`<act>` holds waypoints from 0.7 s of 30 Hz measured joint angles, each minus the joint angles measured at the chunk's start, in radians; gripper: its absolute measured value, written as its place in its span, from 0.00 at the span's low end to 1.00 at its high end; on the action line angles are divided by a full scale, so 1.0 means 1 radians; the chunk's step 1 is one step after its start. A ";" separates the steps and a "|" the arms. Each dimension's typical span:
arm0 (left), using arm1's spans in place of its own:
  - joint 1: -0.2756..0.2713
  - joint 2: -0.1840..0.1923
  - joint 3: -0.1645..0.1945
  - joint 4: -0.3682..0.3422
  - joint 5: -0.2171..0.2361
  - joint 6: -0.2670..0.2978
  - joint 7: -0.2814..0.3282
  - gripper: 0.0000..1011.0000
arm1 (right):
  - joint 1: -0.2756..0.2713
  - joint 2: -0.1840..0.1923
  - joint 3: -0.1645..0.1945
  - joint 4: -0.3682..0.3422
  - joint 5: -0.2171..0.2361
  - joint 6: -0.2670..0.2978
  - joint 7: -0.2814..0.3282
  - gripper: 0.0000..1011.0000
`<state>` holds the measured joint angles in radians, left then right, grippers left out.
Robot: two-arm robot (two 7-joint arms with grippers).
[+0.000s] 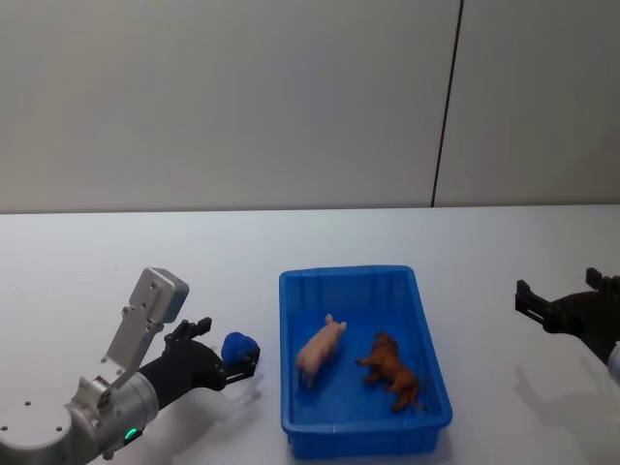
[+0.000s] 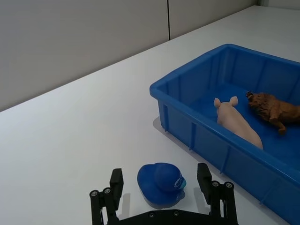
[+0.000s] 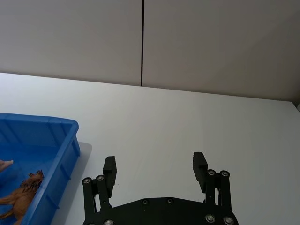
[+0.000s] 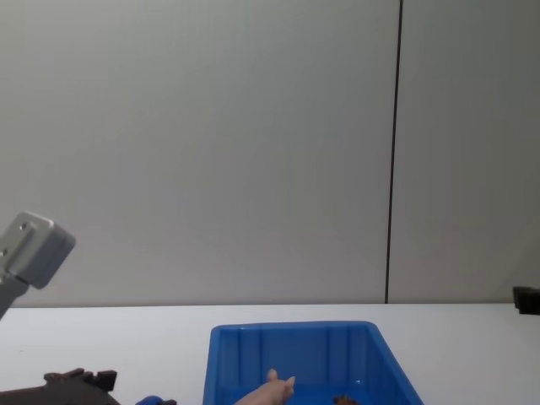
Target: Pick up the two dolls from the table and place them into the box.
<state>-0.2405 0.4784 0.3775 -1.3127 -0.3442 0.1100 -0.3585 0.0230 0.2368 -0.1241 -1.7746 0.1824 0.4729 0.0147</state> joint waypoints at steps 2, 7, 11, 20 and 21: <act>-0.006 -0.004 0.001 0.012 0.003 -0.003 -0.009 0.99 | 0.000 0.000 0.000 0.000 0.000 0.000 0.000 0.99; -0.026 -0.016 0.003 0.051 0.013 -0.008 -0.038 0.99 | 0.000 0.000 0.000 0.000 0.000 0.000 0.000 0.99; -0.042 -0.026 0.005 0.082 0.021 -0.010 -0.058 0.99 | 0.000 0.000 0.000 0.000 0.000 0.000 0.000 0.99; -0.077 -0.043 0.004 0.146 0.026 -0.011 -0.079 0.99 | 0.000 0.000 0.000 0.000 0.000 0.000 0.000 0.99; -0.080 -0.045 0.004 0.151 0.026 -0.012 -0.080 0.99 | 0.000 0.000 0.000 0.000 0.000 0.000 0.000 0.99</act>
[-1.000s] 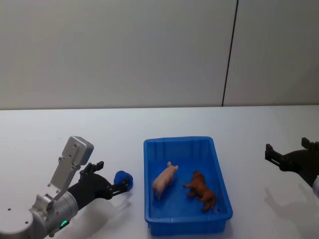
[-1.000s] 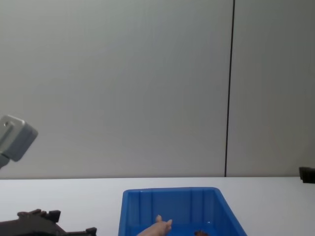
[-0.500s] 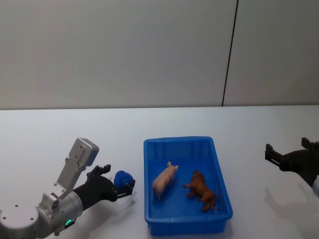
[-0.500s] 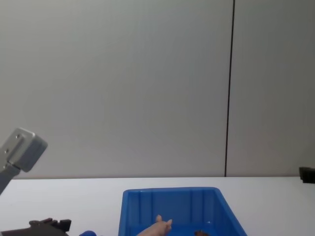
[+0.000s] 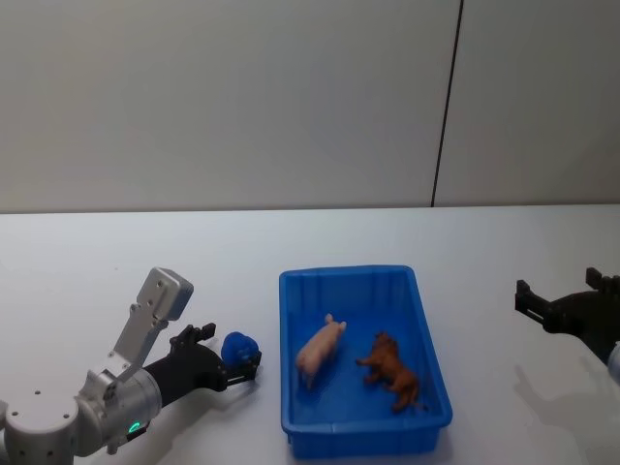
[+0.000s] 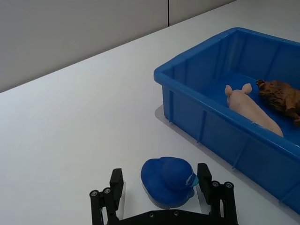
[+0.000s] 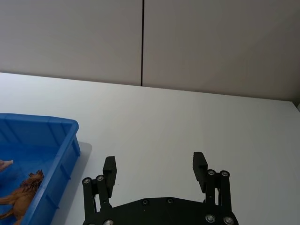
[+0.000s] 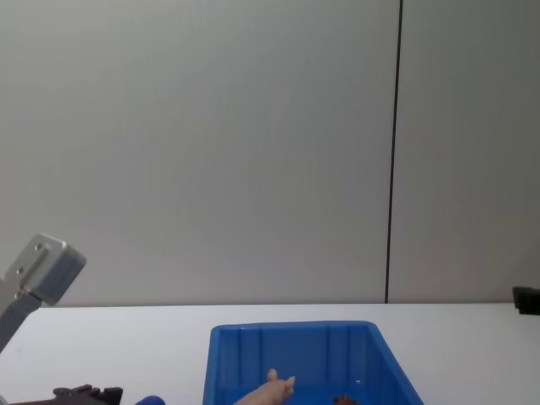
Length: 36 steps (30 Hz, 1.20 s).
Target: Pick up the two dolls from the table and place them into the box.
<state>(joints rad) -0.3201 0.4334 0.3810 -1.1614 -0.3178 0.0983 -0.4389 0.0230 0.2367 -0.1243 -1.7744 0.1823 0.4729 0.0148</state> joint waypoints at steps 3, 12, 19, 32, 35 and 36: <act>-0.011 -0.007 -0.001 0.023 -0.001 -0.003 -0.006 0.99 | 0.000 0.000 0.000 0.000 0.000 0.000 0.000 0.99; -0.036 -0.020 -0.004 0.067 -0.009 -0.008 -0.018 0.99 | 0.000 0.000 0.000 0.000 0.000 0.000 0.000 0.99; -0.039 -0.021 -0.005 0.073 -0.010 -0.008 -0.033 0.99 | 0.000 0.000 0.000 0.000 0.000 0.000 0.000 0.99; -0.036 -0.015 -0.005 0.065 -0.008 0.011 -0.069 0.85 | 0.000 0.000 0.000 0.000 0.000 0.000 0.000 0.99; -0.035 -0.014 -0.005 0.063 -0.008 0.013 -0.073 0.76 | 0.000 0.000 0.000 0.000 0.000 0.000 0.000 0.99; -0.035 -0.014 -0.005 0.063 -0.008 0.014 -0.074 0.75 | 0.000 0.000 0.000 0.000 0.000 0.000 0.000 0.99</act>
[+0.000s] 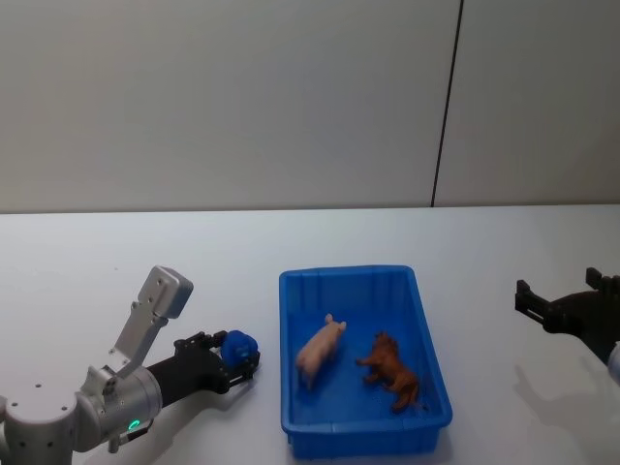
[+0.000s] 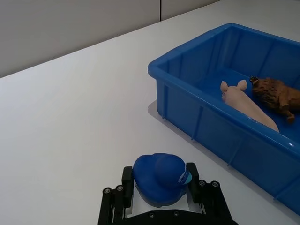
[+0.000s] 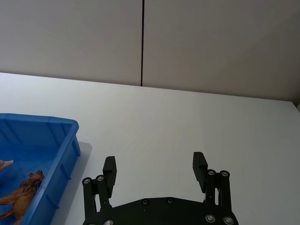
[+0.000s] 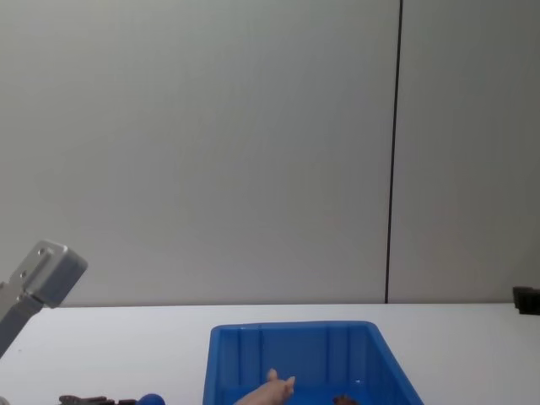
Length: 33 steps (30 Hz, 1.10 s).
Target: Pick up the two dolls from the table and place them into the box.
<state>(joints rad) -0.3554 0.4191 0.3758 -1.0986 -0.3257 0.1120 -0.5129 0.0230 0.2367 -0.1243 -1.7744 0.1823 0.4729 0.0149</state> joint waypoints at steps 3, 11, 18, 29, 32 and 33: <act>0.000 0.001 0.000 -0.001 0.000 0.002 -0.003 0.66 | 0.000 0.000 0.000 0.000 0.000 0.000 0.000 0.99; 0.001 0.001 0.000 -0.003 0.001 0.004 -0.009 0.59 | 0.000 0.000 0.000 0.000 0.000 0.000 0.000 0.99; 0.005 0.003 -0.001 -0.010 0.000 0.004 -0.001 0.54 | 0.000 0.000 0.000 0.000 0.000 0.000 0.000 0.99; 0.046 0.030 -0.020 -0.107 -0.026 -0.026 0.108 0.46 | 0.000 0.000 0.000 0.000 0.000 0.000 0.000 0.99; 0.065 0.045 -0.031 -0.158 -0.032 -0.035 0.147 0.45 | 0.000 0.000 0.000 0.000 0.000 0.000 0.000 0.99; 0.065 0.045 -0.031 -0.158 -0.032 -0.035 0.147 0.44 | 0.000 0.000 0.000 0.000 0.000 0.000 0.000 0.99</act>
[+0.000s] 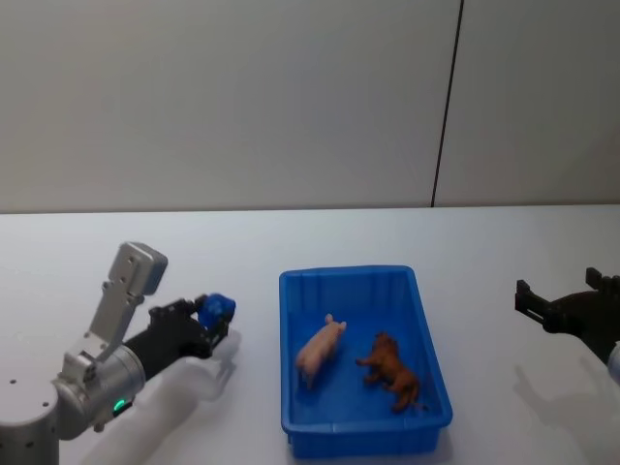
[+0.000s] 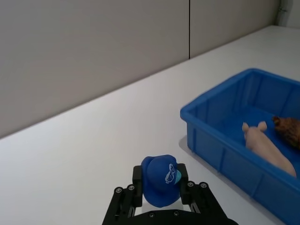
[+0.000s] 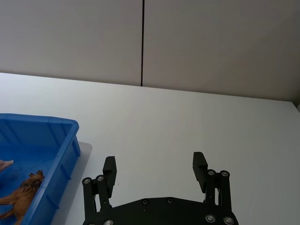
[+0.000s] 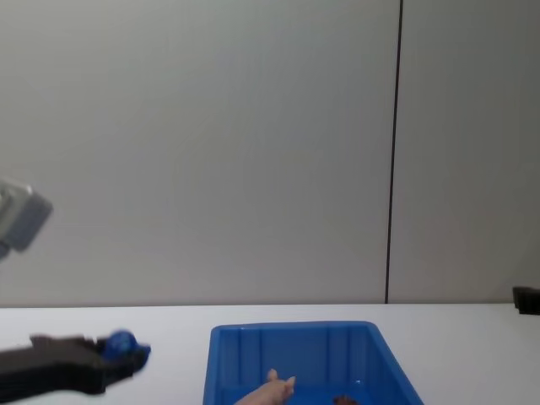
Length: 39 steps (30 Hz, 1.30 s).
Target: Pick up the two dolls from the table and place them into the box.
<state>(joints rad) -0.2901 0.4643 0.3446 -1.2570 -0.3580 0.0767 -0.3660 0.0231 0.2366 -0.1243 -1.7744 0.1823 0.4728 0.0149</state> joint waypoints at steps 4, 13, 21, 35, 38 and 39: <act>0.019 0.019 -0.014 -0.068 -0.006 -0.012 0.043 0.41 | 0.000 0.000 0.000 0.000 0.000 0.000 0.000 0.99; 0.033 0.046 -0.038 -0.193 -0.020 -0.019 0.063 0.36 | 0.000 0.000 0.000 0.000 0.000 0.000 0.000 0.99; 0.025 0.049 -0.041 -0.242 -0.030 -0.007 0.012 0.31 | 0.000 0.000 0.000 0.000 0.000 0.000 0.000 0.99; -0.027 0.010 -0.013 -0.221 -0.034 0.042 -0.168 0.25 | 0.000 0.000 0.000 0.000 0.000 0.000 0.000 0.99; -0.040 -0.002 -0.005 -0.203 -0.031 0.049 -0.204 0.23 | 0.000 0.000 0.000 0.000 0.000 0.000 0.000 0.99; -0.049 -0.012 0.001 -0.189 -0.029 0.053 -0.226 0.22 | 0.000 0.000 0.000 0.000 0.000 0.000 0.000 0.99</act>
<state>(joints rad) -0.3393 0.4527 0.3459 -1.4455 -0.3869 0.1298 -0.5917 0.0231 0.2366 -0.1243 -1.7744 0.1823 0.4728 0.0149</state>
